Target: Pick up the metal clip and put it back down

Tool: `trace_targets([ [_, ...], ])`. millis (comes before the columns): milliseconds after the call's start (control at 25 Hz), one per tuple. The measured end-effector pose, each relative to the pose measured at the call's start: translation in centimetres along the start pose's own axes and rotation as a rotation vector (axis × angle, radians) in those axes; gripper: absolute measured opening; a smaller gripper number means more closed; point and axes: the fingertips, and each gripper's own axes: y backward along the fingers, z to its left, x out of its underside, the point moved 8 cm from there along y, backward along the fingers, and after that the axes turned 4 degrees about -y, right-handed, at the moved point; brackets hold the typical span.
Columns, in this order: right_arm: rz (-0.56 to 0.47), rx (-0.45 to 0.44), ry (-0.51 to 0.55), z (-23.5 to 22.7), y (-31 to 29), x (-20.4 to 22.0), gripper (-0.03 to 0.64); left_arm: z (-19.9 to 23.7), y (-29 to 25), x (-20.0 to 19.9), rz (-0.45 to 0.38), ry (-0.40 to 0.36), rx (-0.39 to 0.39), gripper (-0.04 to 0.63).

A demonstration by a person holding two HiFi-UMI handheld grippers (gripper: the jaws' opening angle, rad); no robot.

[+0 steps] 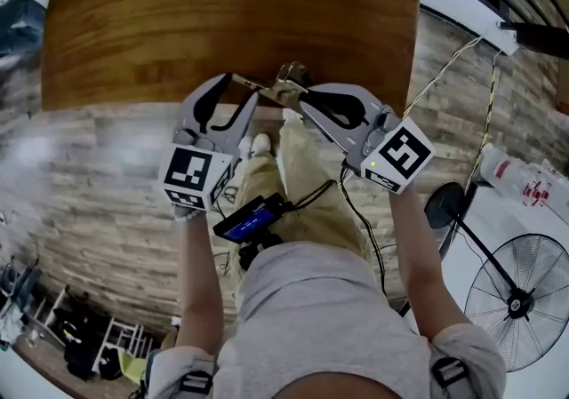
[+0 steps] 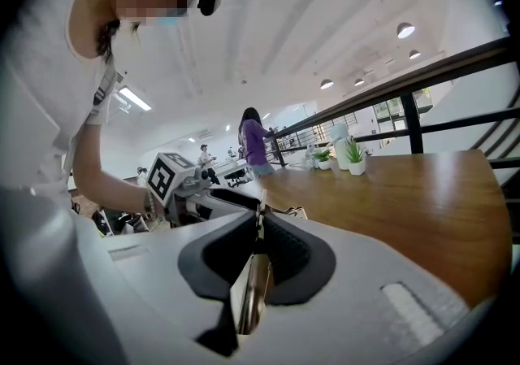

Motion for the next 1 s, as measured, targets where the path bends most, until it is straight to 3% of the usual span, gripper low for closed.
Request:
trace_targets([
  [560,-0.097,0.119,0.027,2.3,1.7,-3.8,0.035,-1.0,2.7,-4.6,-0.075,-0.099,-0.051,0.168],
  [1000,-0.178,0.15,0.101,4.0,3.1,-6.7,0.035,-2.4,4.9,-7.8,-0.139,-0.173,-0.081,0.175],
])
